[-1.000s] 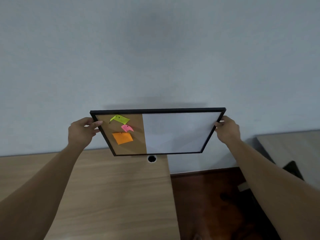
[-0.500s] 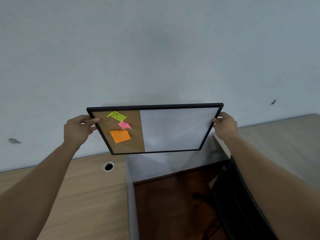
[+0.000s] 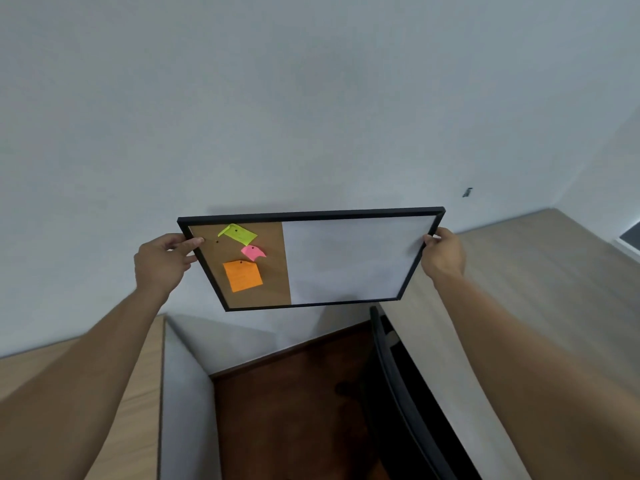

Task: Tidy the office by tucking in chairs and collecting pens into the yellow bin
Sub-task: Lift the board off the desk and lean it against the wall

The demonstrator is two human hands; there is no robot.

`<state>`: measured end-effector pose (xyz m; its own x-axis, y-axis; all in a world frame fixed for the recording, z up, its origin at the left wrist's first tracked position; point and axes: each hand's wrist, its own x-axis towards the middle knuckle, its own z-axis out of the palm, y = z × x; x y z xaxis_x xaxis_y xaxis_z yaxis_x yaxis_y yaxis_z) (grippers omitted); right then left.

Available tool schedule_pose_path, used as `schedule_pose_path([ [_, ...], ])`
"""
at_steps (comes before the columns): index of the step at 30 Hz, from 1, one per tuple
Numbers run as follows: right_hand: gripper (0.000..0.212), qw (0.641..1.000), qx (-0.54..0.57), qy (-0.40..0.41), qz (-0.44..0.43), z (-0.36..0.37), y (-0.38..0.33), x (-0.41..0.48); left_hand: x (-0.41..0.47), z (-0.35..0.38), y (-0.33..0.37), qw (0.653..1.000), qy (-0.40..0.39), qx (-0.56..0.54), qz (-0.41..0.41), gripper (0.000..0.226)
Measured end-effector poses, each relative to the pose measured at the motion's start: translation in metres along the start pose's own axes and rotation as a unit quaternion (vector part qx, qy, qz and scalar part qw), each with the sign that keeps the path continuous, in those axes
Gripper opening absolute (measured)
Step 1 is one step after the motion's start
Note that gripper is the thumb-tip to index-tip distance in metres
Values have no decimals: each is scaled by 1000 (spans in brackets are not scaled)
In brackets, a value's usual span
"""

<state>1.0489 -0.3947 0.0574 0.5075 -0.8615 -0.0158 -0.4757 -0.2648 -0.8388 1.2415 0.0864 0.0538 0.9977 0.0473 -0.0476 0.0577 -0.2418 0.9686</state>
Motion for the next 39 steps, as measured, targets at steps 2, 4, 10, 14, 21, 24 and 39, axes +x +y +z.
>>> schedule_pose_path([
  [2,28,1000,4,17,12,-2,12,12,5,28,-1,1000,2,1,-8,34],
  [4,29,999,2,25,31,-2,25,27,10,54,-3,1000,-3,5,-15,35],
  [10,31,998,-27,25,49,5,52,86,42,125,-17,999,-23,17,-42,38],
  [14,31,997,-35,12,64,21,55,126,74,167,-29,998,-26,14,-56,39],
  [21,32,994,-41,-18,97,57,50,191,106,211,-33,997,-5,-26,-79,33],
  [24,35,993,-35,-32,105,68,48,210,107,217,-38,994,-4,-39,-100,30],
  [39,80,972,-5,-232,32,130,24,237,111,226,-54,990,7,6,-142,44],
])
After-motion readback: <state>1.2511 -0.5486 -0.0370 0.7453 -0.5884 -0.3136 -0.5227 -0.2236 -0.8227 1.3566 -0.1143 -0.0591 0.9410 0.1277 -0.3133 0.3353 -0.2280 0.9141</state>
